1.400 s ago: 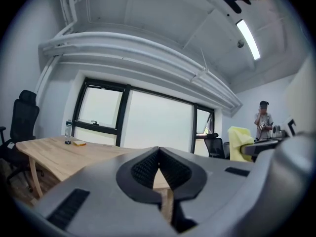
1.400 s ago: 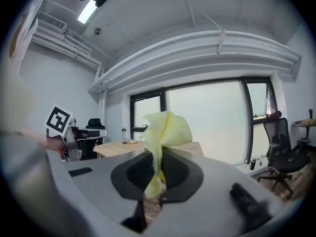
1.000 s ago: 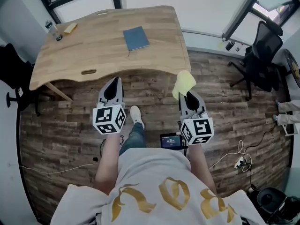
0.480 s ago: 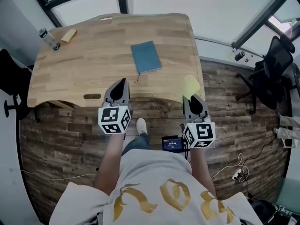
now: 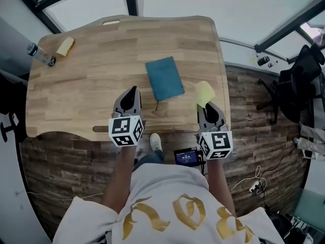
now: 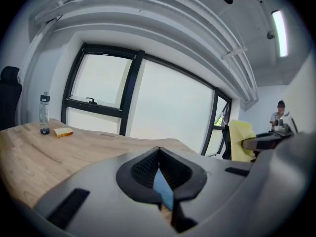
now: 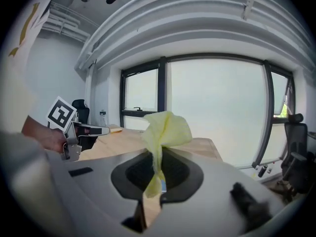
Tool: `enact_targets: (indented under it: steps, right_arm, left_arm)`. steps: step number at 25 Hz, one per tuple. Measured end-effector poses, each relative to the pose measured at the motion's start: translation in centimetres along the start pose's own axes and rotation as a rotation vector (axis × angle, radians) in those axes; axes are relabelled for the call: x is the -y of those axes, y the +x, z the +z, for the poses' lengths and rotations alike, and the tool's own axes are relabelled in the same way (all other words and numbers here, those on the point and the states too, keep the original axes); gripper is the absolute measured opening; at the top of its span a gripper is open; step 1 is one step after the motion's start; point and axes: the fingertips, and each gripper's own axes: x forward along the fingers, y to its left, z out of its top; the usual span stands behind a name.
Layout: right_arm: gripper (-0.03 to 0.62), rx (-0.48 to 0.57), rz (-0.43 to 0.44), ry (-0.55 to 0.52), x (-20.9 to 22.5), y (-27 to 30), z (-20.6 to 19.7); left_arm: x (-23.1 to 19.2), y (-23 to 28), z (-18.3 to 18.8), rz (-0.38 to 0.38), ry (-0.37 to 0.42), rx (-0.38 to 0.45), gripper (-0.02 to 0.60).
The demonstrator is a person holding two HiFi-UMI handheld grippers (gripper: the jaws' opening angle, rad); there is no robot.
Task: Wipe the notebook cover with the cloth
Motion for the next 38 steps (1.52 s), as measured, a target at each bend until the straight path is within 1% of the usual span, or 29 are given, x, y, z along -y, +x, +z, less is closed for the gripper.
enact_targets:
  steps: [2, 5, 8, 10, 12, 14, 19, 22, 26, 31, 35, 38]
  right_arm:
    - [0.038, -0.017, -0.035, 0.006, 0.5, 0.4, -0.4]
    - [0.038, -0.011, -0.095, -0.020, 0.9, 0.4, -0.4]
    - [0.038, -0.001, -0.113, -0.028, 1.0, 0.1, 0.0]
    - [0.038, 0.023, -0.120, -0.045, 1.2, -0.1, 0.5]
    - [0.038, 0.051, -0.118, -0.072, 1.0, -0.3, 1.1]
    - [0.038, 0.060, -0.115, -0.082, 0.7, -0.4, 1.3]
    - [0.038, 0.056, -0.111, -0.091, 0.8, 0.1, 1.6]
    - [0.038, 0.051, -0.118, -0.072, 1.4, 0.6, 1.3]
    - [0.038, 0.032, -0.116, -0.046, 2.4, 1.9, 0.8]
    - [0.038, -0.004, -0.086, -0.027, 2.6, 4.2, 0.0]
    - [0.038, -0.024, -0.057, -0.030, 3.1, 6.3, -0.3]
    - [0.038, -0.076, -0.048, -0.030, 3.8, 8.3, -1.7]
  left_arm:
    - [0.0, 1.0, -0.5, -0.016, 0.008, -0.021, 0.014]
    - [-0.3, 2.0, -0.9, -0.036, 0.008, -0.034, 0.014]
    - [-0.6, 2.3, -0.8, -0.036, -0.002, -0.031, 0.014]
    - [-0.4, 2.4, -0.6, -0.054, -0.020, -0.010, 0.014]
    - [-0.2, 2.2, -0.4, -0.076, -0.047, 0.013, 0.014]
    - [-0.3, 2.0, -0.5, -0.074, -0.058, 0.018, 0.014]
    - [-0.6, 2.4, -0.2, -0.043, -0.036, 0.011, 0.014]
    - [-0.9, 2.5, -0.1, -0.030, -0.017, 0.009, 0.014]
    - [-1.3, 3.2, -0.1, -0.014, -0.027, 0.003, 0.014]
    - [-1.6, 4.7, -1.0, -0.005, -0.054, -0.034, 0.014]
    - [-2.1, 6.3, -1.3, 0.003, -0.058, -0.059, 0.014]
    - [-2.7, 7.4, -2.1, 0.011, -0.072, -0.090, 0.014]
